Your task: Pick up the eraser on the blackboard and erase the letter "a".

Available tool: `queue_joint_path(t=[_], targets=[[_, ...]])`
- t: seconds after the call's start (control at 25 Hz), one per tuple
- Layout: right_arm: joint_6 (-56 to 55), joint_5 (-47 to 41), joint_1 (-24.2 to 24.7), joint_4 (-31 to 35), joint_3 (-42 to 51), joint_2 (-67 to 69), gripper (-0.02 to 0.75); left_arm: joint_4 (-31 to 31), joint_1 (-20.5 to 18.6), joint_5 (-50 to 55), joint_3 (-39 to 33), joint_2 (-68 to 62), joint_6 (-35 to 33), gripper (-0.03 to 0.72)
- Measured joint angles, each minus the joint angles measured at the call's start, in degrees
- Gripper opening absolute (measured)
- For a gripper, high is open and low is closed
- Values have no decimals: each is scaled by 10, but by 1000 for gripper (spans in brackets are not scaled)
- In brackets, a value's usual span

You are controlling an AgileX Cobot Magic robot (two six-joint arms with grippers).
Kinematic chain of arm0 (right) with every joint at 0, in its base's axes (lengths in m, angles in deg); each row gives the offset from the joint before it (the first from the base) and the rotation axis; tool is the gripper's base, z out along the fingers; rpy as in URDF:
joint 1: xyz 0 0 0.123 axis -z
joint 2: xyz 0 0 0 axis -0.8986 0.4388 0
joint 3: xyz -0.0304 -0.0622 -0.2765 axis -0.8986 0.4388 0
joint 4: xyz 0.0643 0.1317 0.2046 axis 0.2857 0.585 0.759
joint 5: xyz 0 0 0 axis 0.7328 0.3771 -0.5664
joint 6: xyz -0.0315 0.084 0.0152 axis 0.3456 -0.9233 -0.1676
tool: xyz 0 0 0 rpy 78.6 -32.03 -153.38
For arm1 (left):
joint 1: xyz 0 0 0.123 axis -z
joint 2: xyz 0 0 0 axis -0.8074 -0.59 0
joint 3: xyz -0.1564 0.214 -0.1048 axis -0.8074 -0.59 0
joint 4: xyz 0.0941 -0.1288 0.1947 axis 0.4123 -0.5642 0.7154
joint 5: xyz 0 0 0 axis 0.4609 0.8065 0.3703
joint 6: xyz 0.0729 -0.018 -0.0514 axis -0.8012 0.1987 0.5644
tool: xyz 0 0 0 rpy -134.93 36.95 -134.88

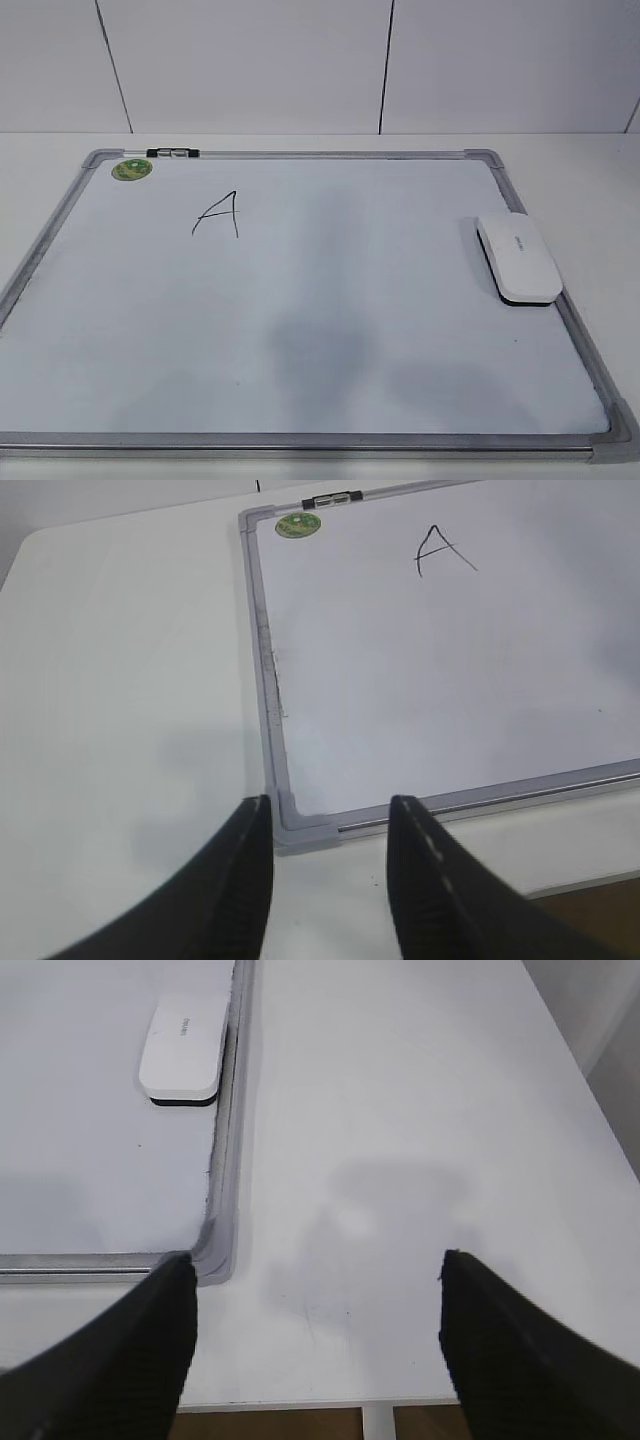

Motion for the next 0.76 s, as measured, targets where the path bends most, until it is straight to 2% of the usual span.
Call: queue_joint_path(t=[0.76], targets=[[6,-1,0,3,0,0,589,0,0,0,0,0,0,253]])
